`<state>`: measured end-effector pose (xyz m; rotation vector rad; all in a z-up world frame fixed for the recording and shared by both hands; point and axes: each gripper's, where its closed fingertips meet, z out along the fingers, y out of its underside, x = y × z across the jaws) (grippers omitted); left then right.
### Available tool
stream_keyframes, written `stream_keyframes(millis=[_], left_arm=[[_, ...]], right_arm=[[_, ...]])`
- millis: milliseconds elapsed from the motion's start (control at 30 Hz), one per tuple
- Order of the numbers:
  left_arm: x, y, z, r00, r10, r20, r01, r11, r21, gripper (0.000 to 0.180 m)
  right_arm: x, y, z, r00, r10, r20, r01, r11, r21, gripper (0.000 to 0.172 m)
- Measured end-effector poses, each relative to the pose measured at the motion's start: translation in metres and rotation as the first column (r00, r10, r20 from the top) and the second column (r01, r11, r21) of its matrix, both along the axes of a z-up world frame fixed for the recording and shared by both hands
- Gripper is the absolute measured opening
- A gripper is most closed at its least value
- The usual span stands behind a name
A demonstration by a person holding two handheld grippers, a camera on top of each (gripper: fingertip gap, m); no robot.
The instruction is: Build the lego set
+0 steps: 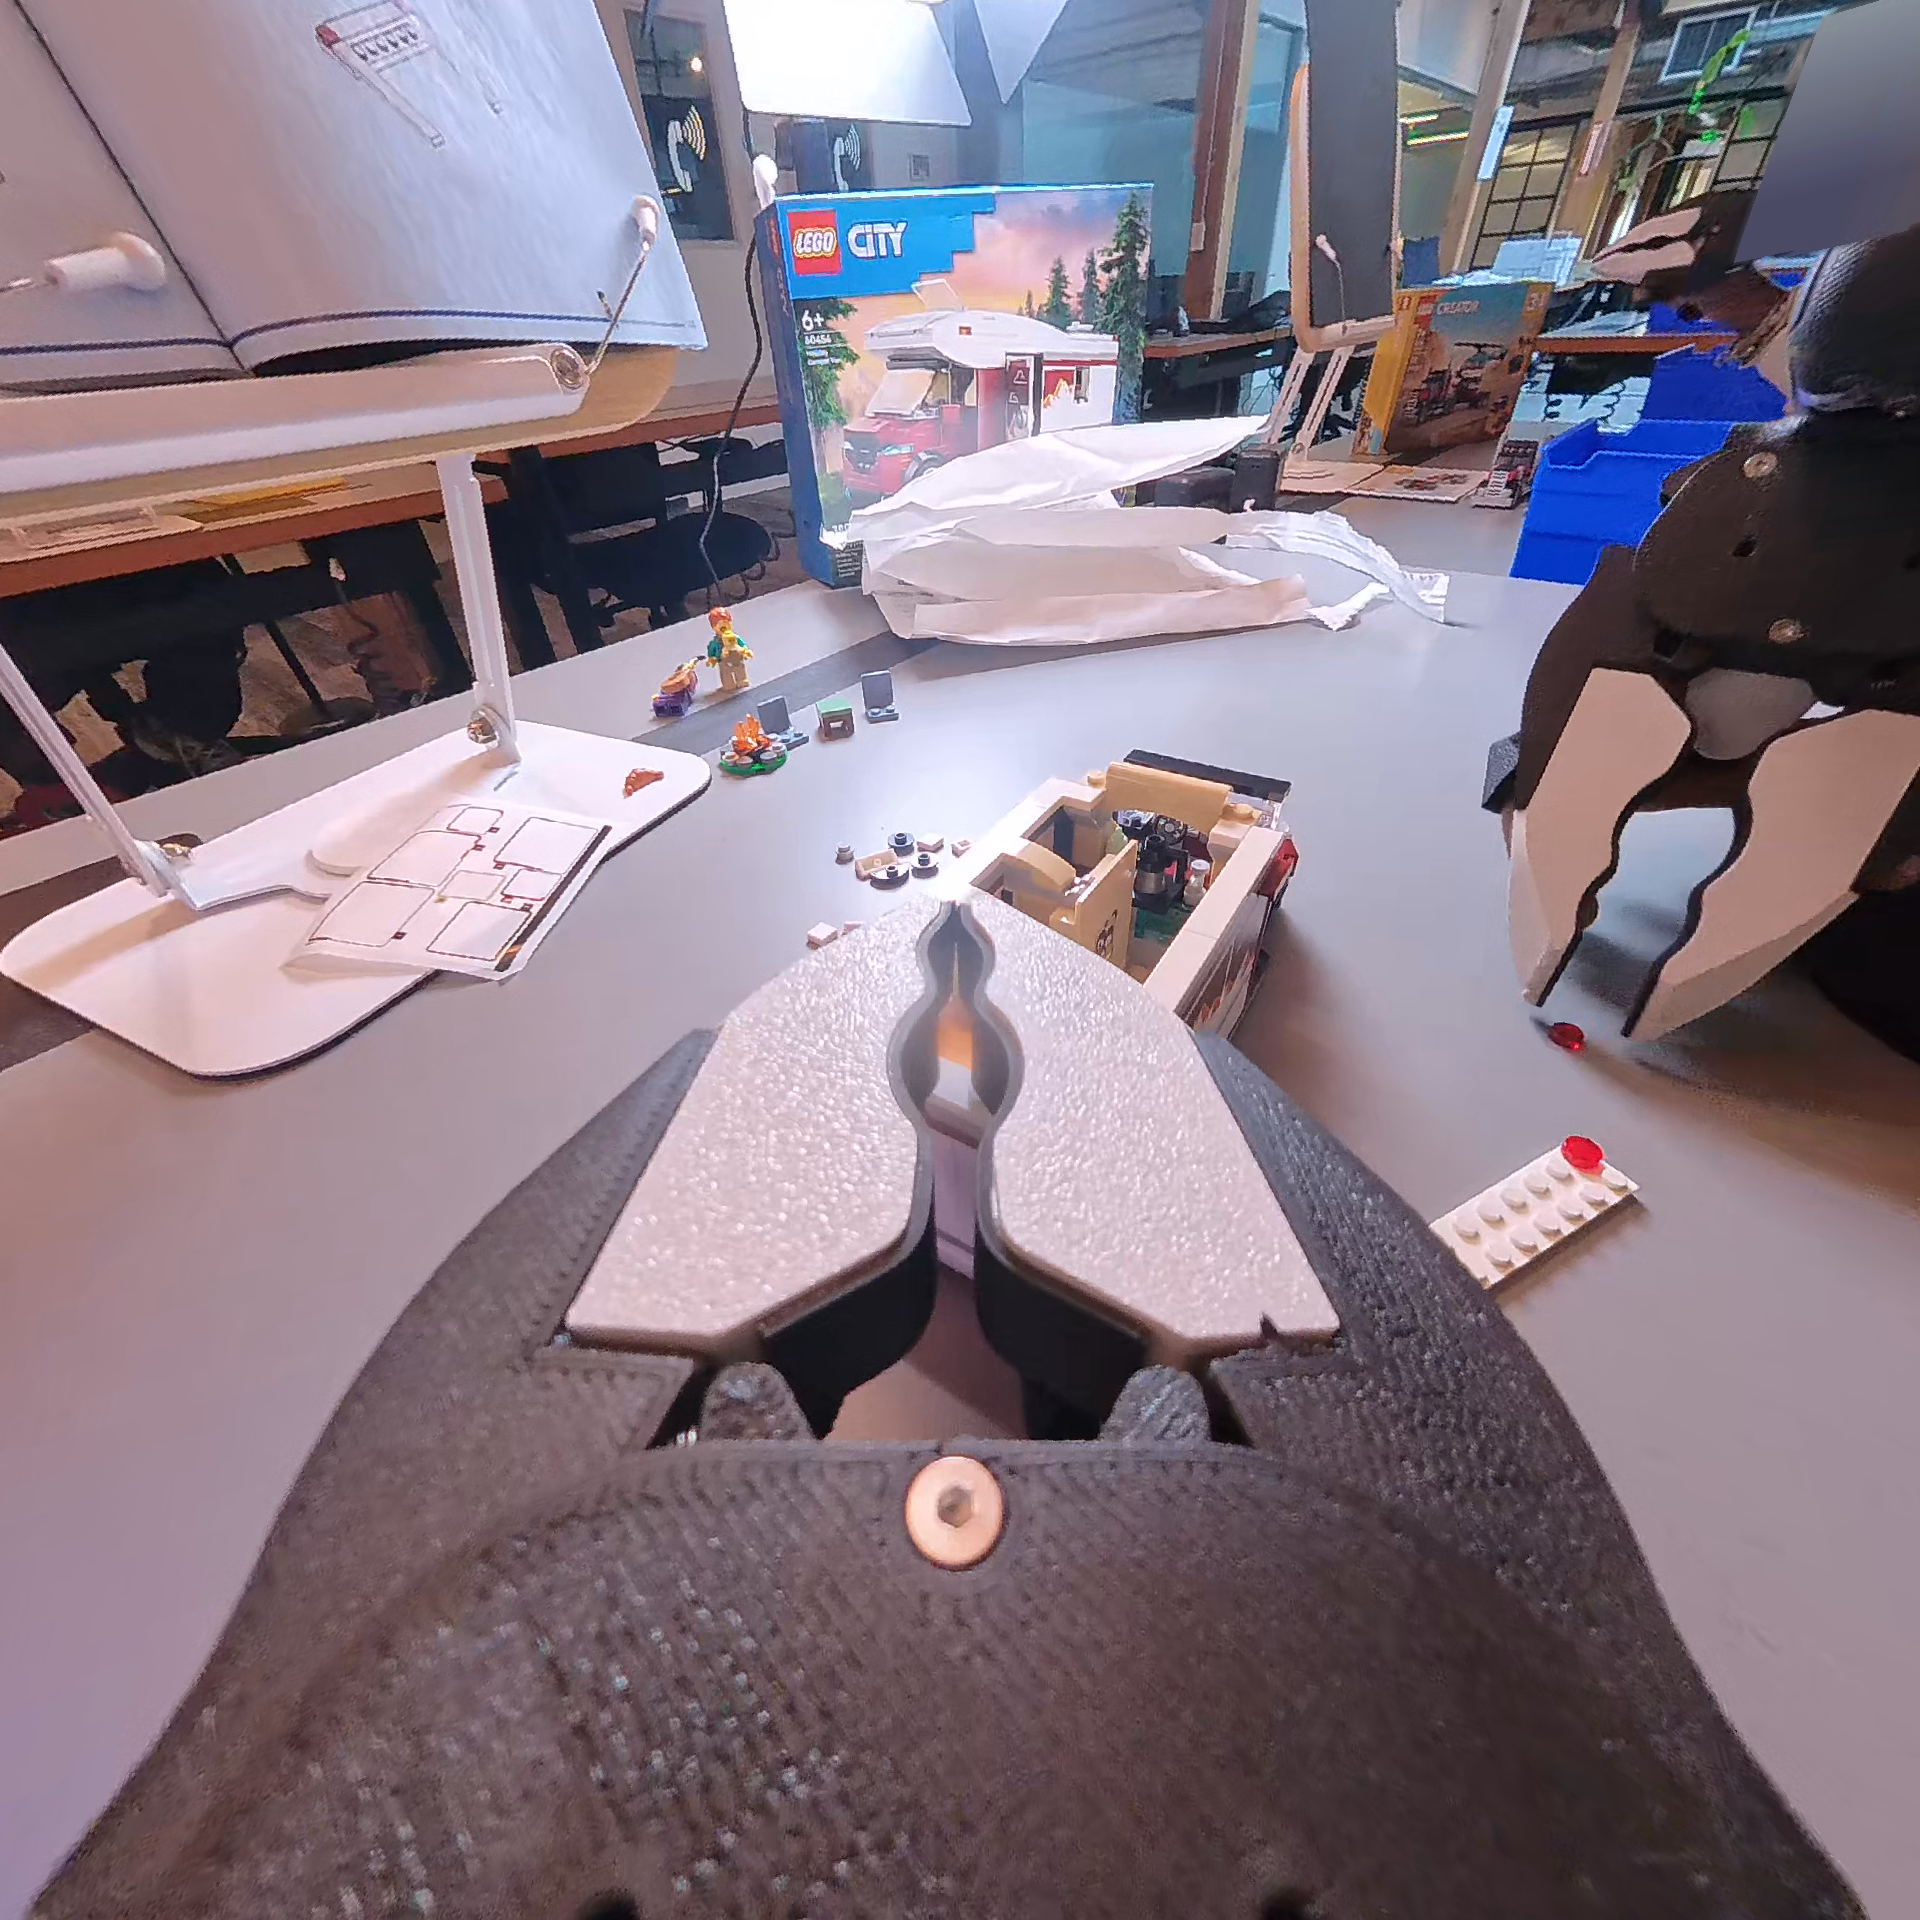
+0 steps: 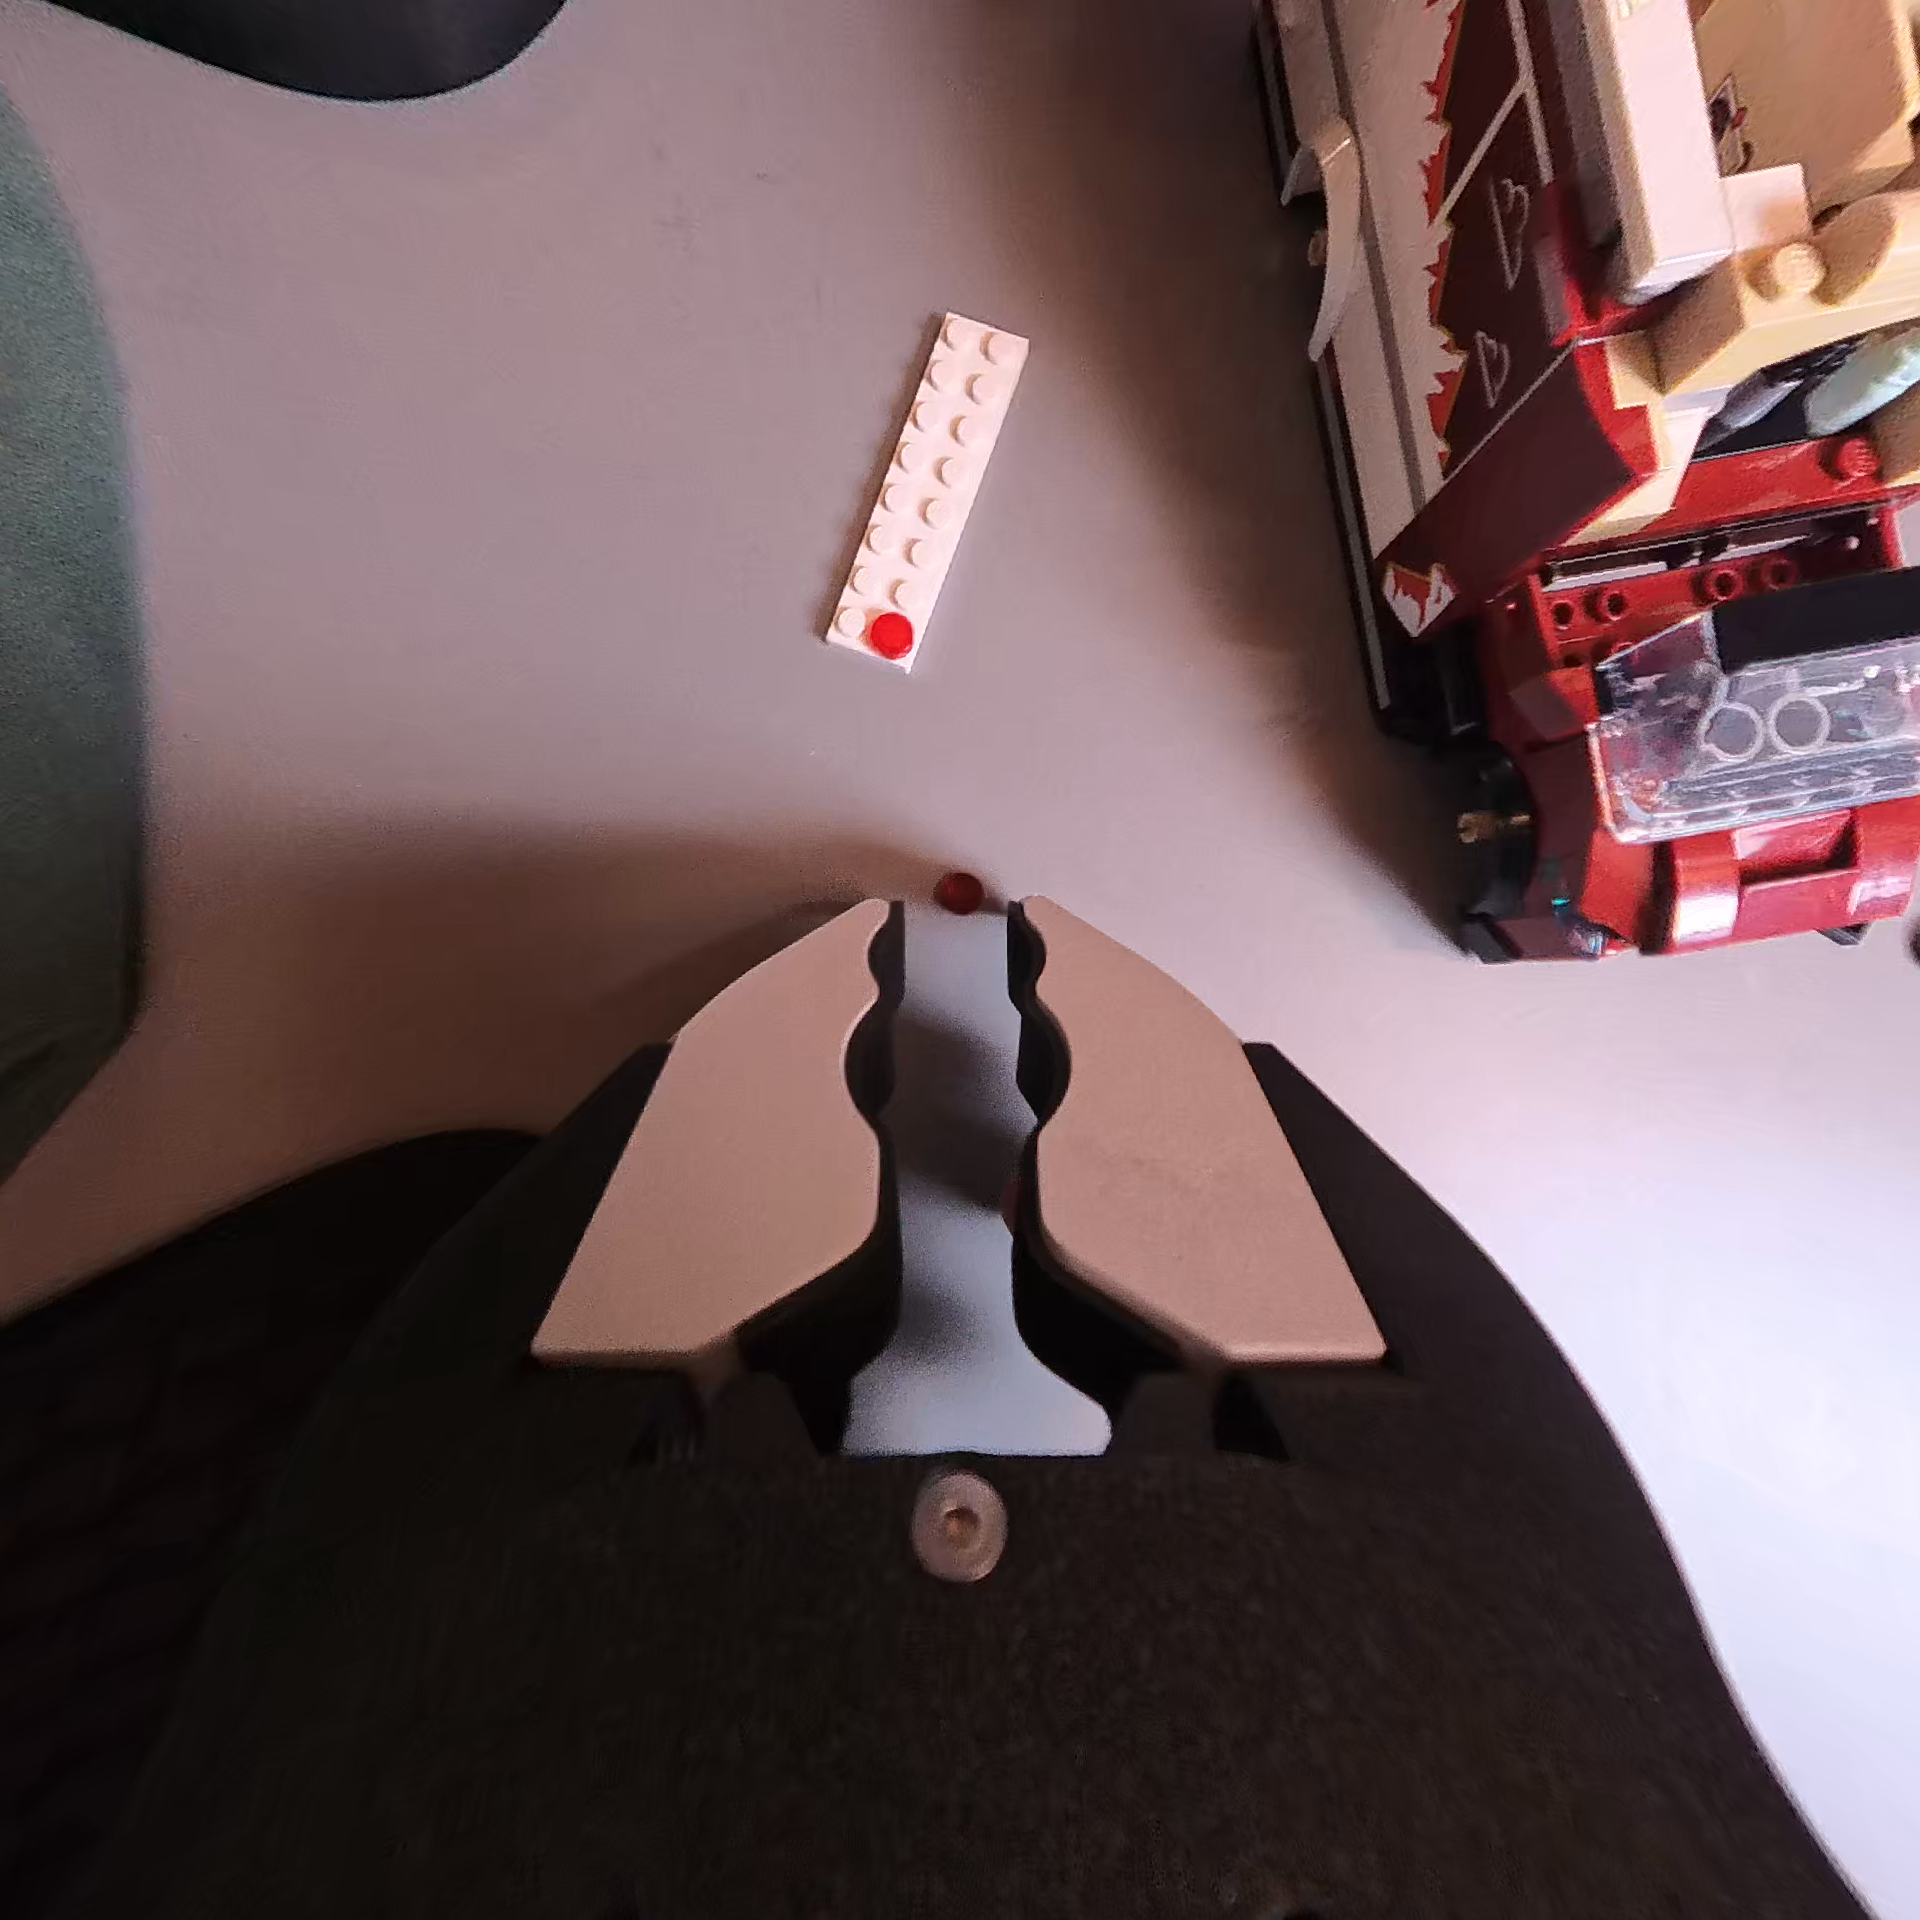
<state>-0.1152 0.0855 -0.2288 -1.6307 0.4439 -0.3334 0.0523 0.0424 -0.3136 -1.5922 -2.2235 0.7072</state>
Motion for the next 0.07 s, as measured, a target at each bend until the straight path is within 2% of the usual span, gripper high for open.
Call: stream_keyframes(millis=[33,67], left_arm=[[0.0003,-0.0001,0.0002,1.000,0.000,-0.004,0.000,1.000,0.002,0.000],[0.0003,-0.0003,0.0003,1.000,0.001,-0.006,-0.001,1.000,0.003,0.000]], right_arm=[[-0.0012,0.0004,-0.0014,1.000,-0.003,0.005,0.003,1.000,0.004,0.013],[-0.0017,0.0005,-0.0025,1.000,0.000,0.014,0.000,1.000,0.012,0.011]])
